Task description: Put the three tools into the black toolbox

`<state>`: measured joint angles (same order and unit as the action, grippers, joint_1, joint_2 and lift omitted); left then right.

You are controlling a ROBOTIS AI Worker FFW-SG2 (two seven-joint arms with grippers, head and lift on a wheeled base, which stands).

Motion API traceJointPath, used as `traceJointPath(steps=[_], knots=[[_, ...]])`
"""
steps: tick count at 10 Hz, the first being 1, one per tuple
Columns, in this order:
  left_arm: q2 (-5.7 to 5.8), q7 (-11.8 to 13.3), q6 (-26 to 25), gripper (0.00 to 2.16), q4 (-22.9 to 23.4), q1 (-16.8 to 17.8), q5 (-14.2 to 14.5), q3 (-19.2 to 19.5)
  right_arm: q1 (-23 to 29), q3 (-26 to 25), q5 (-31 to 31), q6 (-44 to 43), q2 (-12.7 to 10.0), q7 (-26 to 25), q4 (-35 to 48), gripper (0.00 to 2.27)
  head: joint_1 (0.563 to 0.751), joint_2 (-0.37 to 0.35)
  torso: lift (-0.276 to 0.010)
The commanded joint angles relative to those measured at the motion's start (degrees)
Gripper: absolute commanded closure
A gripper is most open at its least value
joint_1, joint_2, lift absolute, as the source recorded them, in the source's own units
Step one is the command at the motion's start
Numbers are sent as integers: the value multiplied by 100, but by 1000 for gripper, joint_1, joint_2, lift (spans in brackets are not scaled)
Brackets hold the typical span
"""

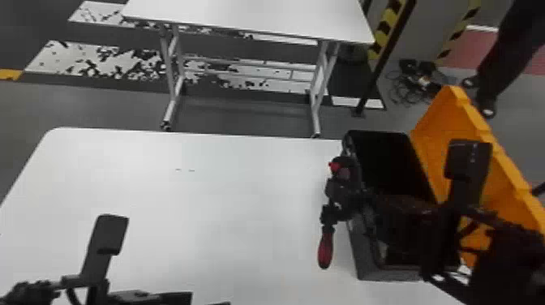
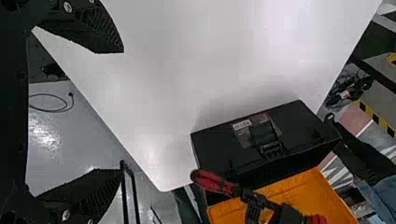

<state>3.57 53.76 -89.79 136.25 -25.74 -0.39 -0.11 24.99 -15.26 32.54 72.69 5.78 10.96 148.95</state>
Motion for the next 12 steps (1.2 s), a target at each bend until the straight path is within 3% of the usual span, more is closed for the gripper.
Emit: traceJointPath(steps=[1,3,5,6,8,10,12], knots=[[21,12,-24,26,-99,-124,92,266,102,-522,-11,-66,371,-200,257,2243,695,-194,-51],[30,38,-24,26,-266,-177,110,389,225,-1041,42,-83,582,-578,547,2243,695,-274,-51],[21,38,-24,26,-266,-212,110,389,234,-1094,-195,-347,802,-833,573,2243,695,-350,-51],[30,64,-24,26,-248,-230,119,389,252,-1041,-424,-540,872,-789,468,2243,695,-350,-51],[65,117,-24,26,-178,-274,224,442,348,-874,-767,-1226,916,-367,-112,2243,695,-350,-51],[65,205,-24,26,50,-502,312,750,234,-382,-1285,-2351,898,143,-1035,2243,695,-350,-51],[65,293,-24,26,68,-572,391,943,216,-197,-1619,-3282,907,486,-1703,2243,695,-350,-51]])
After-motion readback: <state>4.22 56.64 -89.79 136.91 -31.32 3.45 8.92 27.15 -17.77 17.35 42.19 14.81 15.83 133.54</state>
